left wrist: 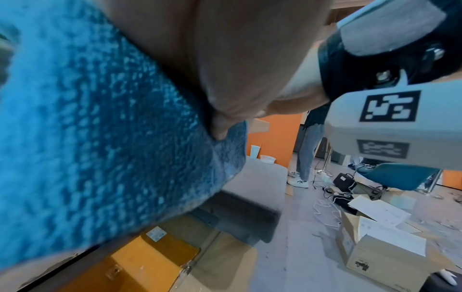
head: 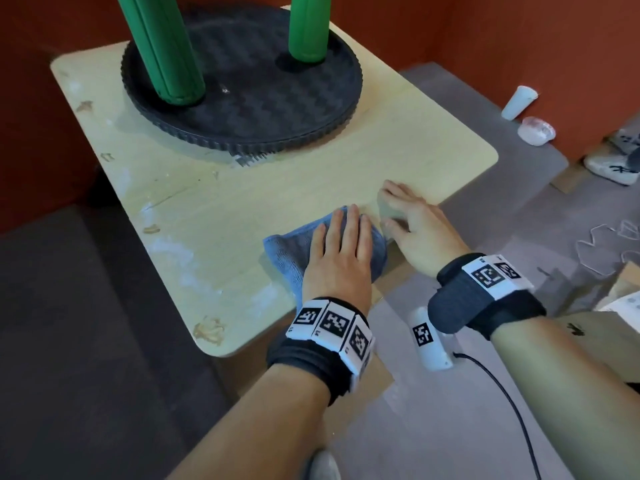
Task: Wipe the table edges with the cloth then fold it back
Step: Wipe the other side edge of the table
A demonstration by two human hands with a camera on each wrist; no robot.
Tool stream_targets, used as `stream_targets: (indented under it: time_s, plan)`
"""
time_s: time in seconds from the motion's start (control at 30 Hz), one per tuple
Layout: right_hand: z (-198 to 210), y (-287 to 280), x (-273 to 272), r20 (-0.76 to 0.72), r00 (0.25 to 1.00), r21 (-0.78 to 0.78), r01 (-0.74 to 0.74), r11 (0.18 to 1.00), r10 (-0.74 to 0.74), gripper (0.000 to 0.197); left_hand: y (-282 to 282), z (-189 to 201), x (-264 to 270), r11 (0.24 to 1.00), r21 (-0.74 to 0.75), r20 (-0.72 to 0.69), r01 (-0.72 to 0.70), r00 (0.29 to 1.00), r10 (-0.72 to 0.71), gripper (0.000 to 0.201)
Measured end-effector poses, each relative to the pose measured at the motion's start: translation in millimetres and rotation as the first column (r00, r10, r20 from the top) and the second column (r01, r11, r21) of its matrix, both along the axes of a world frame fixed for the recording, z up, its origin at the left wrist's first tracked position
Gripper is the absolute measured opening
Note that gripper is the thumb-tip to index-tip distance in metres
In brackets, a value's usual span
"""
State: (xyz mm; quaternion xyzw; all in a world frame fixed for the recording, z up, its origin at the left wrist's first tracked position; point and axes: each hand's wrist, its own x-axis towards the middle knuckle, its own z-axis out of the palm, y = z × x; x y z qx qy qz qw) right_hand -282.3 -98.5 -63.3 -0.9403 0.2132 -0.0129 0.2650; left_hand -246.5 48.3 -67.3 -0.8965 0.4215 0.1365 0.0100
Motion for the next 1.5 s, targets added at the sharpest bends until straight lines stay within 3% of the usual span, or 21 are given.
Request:
stream_targets:
  time_s: [0.33,0.87,1.1,1.2,1.27,1.4,1.5]
  plan:
    - [-3,-2,-3,-0.078,0.995,0.010,-0.054,0.999,0.054,0.056,18,-8,-6,0.997,-0.070,0.056,0.014,0.998,-0.010,0.064]
    - [-1,2,-2,-0.068,0.998,0.039,-0.011,0.999,0.014,0.054,26,-9,1,0.990,-0.131,0.073,0.042,0.997,-0.033,0.063]
    - [0,0,-5,-0.062,0.998,0.072,-0.023,0.997,0.028,0.049,81,-17,-3,0.980,-0.178,0.134,0.091,0.989,-0.068,0.071]
    - [-3,1,-5,-0.067,0.997,0.083,-0.037,0.996,0.043,0.048,71,-11,-1,0.988,-0.139,0.114,0.066,0.992,-0.050,0.059]
    - [-3,1,-4,-0.064,0.997,0.088,-0.032,0.996,0.037,0.048,49,-6,1,0.997,-0.057,0.075,0.046,0.996,-0.042,0.062]
    - [-4,-1,-2,-0.074,0.997,0.084,-0.027,0.996,0.033,0.048,5,-10,5,0.995,-0.088,0.083,0.055,0.995,-0.047,0.062]
    - [-5,-2,-2,-0.064,0.998,0.079,-0.024,0.997,0.029,0.048,12,-12,7,0.990,-0.094,0.092,0.106,0.991,-0.098,0.060]
